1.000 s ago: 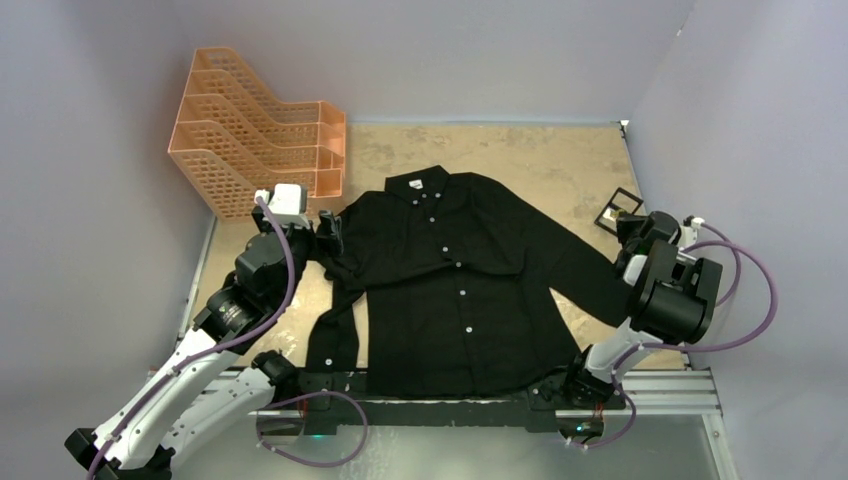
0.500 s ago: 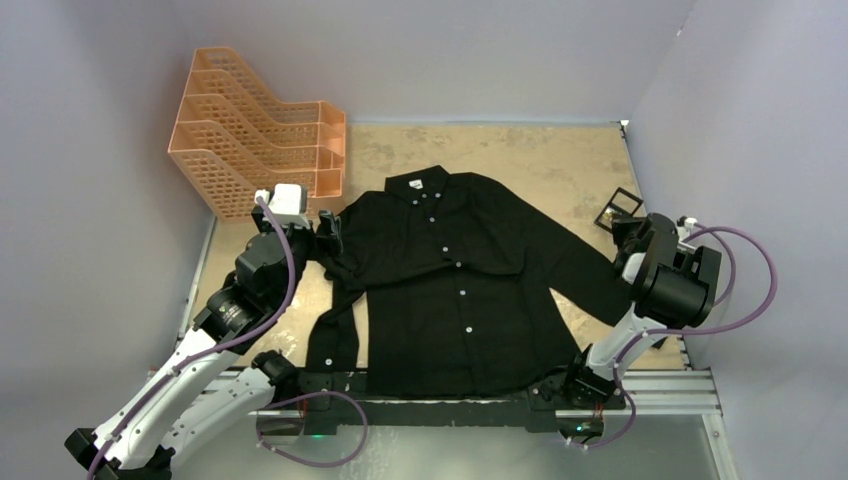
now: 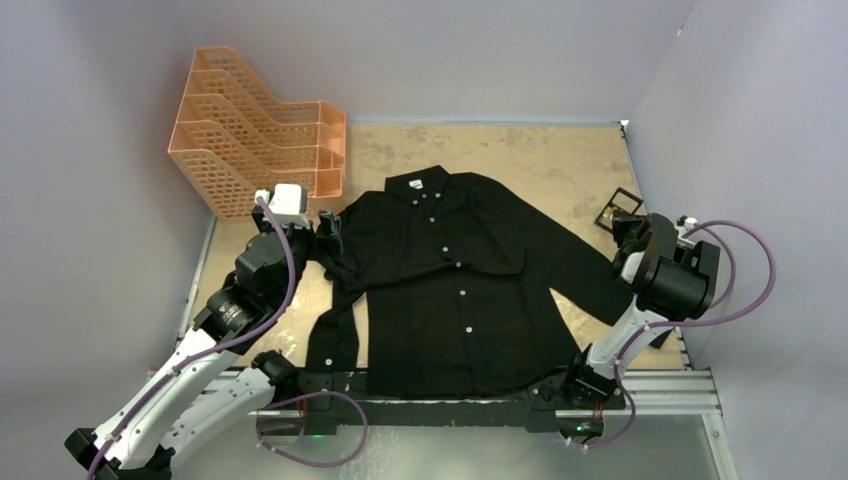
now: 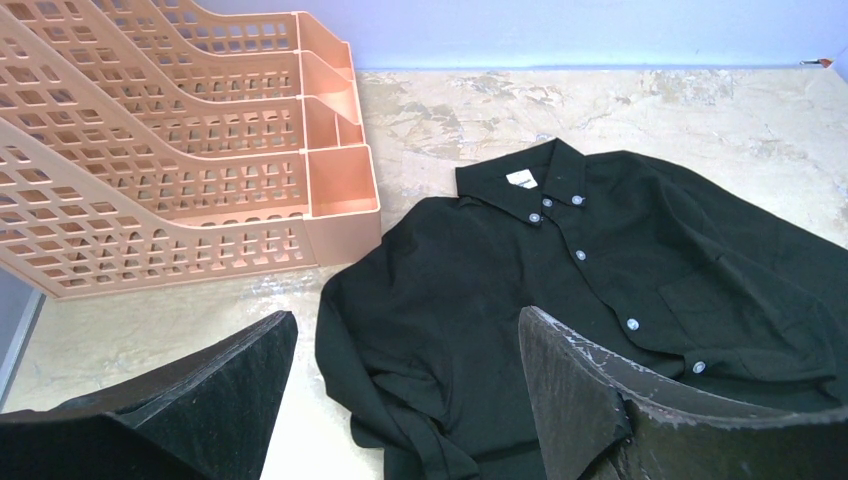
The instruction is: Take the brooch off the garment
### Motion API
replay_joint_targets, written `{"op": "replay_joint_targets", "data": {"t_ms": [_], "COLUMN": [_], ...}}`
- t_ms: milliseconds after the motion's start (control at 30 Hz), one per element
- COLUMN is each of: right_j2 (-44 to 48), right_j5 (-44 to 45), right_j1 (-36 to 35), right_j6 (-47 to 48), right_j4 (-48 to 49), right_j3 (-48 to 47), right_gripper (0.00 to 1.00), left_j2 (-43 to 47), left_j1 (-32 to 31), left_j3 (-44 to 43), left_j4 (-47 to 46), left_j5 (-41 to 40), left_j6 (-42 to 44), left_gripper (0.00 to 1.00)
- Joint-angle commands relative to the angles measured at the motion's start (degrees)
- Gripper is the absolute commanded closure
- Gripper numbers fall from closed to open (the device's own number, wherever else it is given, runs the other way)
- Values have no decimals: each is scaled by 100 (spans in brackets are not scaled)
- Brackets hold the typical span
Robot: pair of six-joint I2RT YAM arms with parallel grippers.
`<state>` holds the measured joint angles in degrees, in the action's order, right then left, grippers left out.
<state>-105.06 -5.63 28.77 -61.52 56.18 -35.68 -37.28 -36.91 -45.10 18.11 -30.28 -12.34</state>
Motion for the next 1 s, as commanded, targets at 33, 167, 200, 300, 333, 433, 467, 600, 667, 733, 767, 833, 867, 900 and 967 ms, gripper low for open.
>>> {"op": "replay_joint_targets", "data": {"t_ms": [33,167,200,300,333,433,467,600,667,733,767,833,867,900,967], "right_j2": [-148,-192,-210,-266,-289,-370,-389,-429,-466,-480,-475,-492,-500,-507,-536], "right_j5": [-90,-38,-30,-18,-11,-50,-46,40,69,111,134,158,166,167,168], "right_j1": [27,31,32,36,36,43,48,55,64,69,73,77,82,86,97], "right_j6": [-220,-253,-260,-317,-346,-429,-451,-548,-546,-573,-598,-623,-628,-628,-635], "right_j4": [311,362,381,457,488,639,644,762,862,962,1026,1061,1058,1094,1055], "right_j3": [-107,-118,-116,-130,-125,-112,-110,-23,31,91,133,153,156,160,147], "right_gripper": [100,100,100,100,100,100,100,100,100,100,100,100,100,100,100], "left_j2": [0,-6,0,-5,0,0,-7,-8,-7,-2,-4,0,0,0,-3], "left_j1": [-26,-22,-31,-22,-35,-27,-32,-31,-33,-35,-34,-35,-38,-36,-37], "left_j3": [37,33,36,24,27,24,22,24,25,25,27,26,23,24,23], "left_j4": [-75,-78,-74,-70,-71,-70,-69,-68,-67,-62,-62,-66,-62,-62,-62], "left_j5": [-30,-13,-8,5,10,14,14,23,31,31,39,40,40,44,49], "left_j6": [133,135,133,134,137,144,144,144,143,142,144,144,144,138,143], "left_gripper": [20,20,20,20,20,20,20,20,20,20,20,20,20,20,20]}}
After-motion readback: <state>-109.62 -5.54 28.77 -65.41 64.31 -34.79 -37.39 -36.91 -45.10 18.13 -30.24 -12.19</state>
